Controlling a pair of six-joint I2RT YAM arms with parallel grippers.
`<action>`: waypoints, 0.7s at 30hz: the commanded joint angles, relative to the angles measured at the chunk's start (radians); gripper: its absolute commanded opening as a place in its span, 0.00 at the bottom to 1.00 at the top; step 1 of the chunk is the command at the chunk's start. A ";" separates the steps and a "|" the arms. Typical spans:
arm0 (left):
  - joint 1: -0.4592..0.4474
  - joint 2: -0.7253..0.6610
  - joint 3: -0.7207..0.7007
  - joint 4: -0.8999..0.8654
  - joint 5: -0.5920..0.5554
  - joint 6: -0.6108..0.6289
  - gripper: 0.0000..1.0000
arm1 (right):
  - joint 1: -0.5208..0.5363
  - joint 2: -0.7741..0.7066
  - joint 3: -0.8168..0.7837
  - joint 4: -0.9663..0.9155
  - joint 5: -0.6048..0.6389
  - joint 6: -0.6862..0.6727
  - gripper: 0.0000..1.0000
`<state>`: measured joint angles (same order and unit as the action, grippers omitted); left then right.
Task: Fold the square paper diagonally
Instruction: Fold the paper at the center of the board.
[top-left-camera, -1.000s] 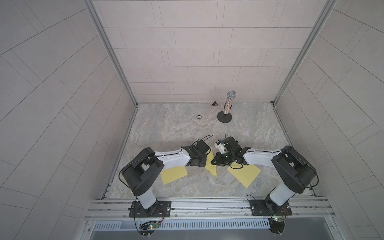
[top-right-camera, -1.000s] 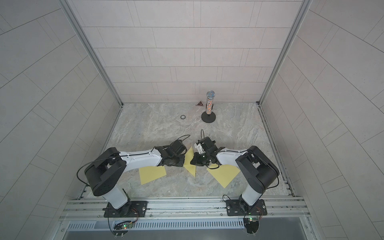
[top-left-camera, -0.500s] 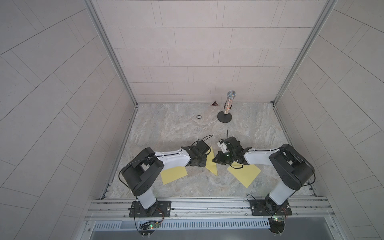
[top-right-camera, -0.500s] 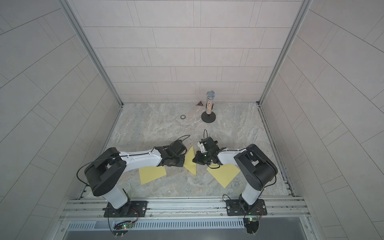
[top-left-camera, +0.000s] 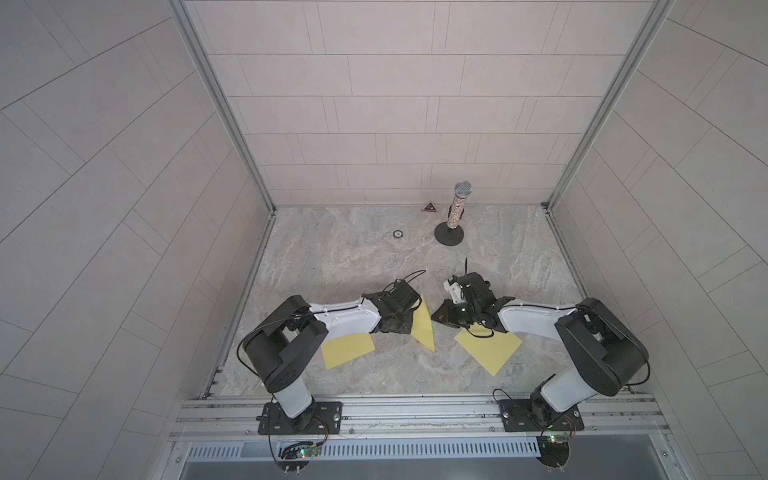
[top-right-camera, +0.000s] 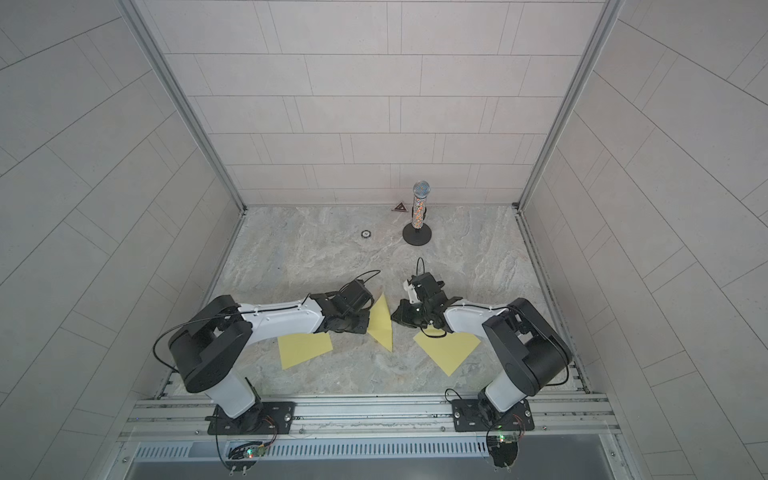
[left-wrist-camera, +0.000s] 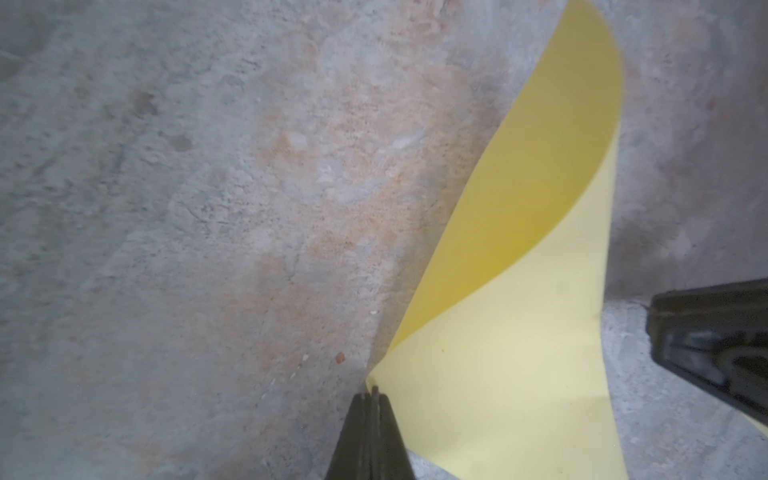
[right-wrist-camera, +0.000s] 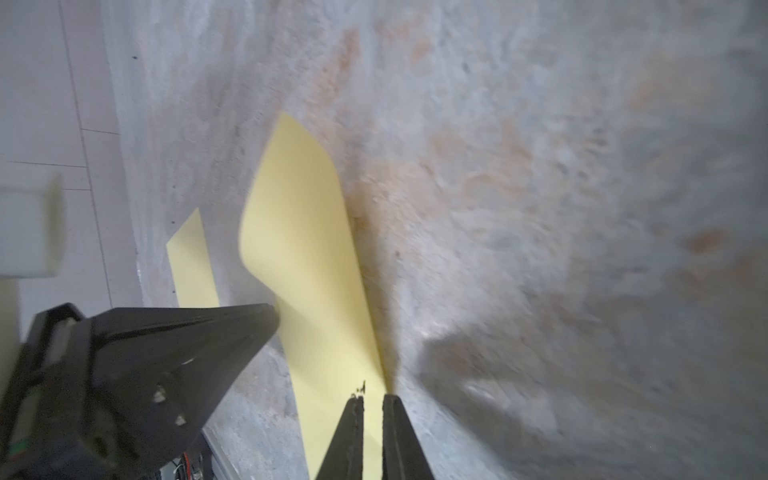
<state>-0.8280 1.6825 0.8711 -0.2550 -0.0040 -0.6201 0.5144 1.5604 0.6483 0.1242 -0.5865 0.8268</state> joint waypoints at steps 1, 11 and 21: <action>-0.005 0.017 -0.036 -0.069 -0.022 -0.001 0.00 | 0.003 0.034 0.046 0.043 -0.061 -0.022 0.14; -0.005 0.017 -0.036 -0.069 -0.024 -0.001 0.00 | 0.010 0.164 0.113 0.062 -0.060 -0.037 0.13; -0.006 0.016 -0.038 -0.066 -0.028 0.001 0.00 | -0.012 0.151 0.107 -0.140 0.172 -0.152 0.09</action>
<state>-0.8318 1.6825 0.8707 -0.2546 -0.0105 -0.6201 0.5220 1.7336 0.7792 0.0978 -0.5484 0.7238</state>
